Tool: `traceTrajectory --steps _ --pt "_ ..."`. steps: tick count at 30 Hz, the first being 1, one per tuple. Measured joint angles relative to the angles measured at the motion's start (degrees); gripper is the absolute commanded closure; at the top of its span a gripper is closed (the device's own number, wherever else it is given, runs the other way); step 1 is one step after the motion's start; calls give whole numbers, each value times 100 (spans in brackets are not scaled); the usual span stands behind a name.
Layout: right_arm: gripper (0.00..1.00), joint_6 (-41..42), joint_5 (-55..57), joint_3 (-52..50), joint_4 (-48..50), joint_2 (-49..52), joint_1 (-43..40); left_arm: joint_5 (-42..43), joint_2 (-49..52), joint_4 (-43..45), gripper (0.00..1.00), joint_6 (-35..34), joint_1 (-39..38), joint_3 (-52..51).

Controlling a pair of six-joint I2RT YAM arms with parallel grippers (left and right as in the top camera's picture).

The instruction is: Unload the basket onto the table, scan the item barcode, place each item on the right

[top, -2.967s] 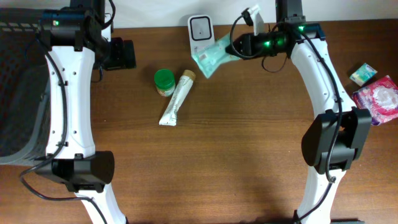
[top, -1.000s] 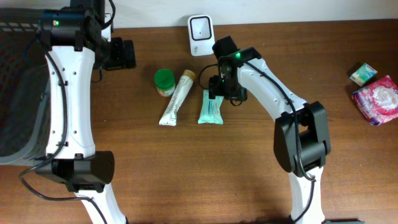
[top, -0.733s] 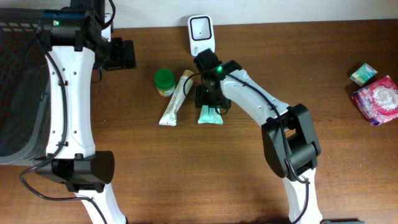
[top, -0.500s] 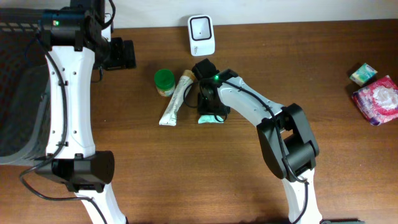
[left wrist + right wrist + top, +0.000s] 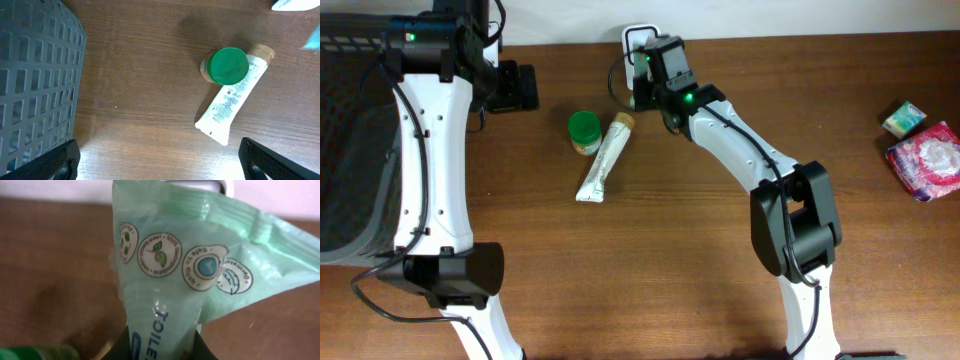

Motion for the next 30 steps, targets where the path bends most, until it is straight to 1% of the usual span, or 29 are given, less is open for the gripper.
traceTrajectory --steps 5,9,14,16,18,21,23,25,27,30 --pt "87 -61 59 2 1329 48 -90 -2 2 0 1 0 0 -2" --pt "86 -63 81 13 2057 396 -127 -2 2 0 1 0 0 -2" --pt "85 -9 96 13 2350 516 -138 0 4 0 1 0 0 -2" --pt "85 -7 87 13 2317 538 -138 0 4 0 1 0 0 -2" --pt "85 79 55 13 2048 570 -138 -2 4 0 1 0 0 -2" --pt "87 535 -323 74 1281 612 -164 0 4 0 1 0 0 -2" --pt "86 831 -586 151 885 634 -203 0 4 -2 1 0 0 -2" --pt "86 1069 -778 179 748 645 -286 0 4 0 1 0 0 -2" --pt "86 1539 -1088 186 863 651 -457 0 4 -2 1 0 0 -2" --pt "87 2448 -1596 258 1694 667 -682 0 4 0 1 0 0 -2"
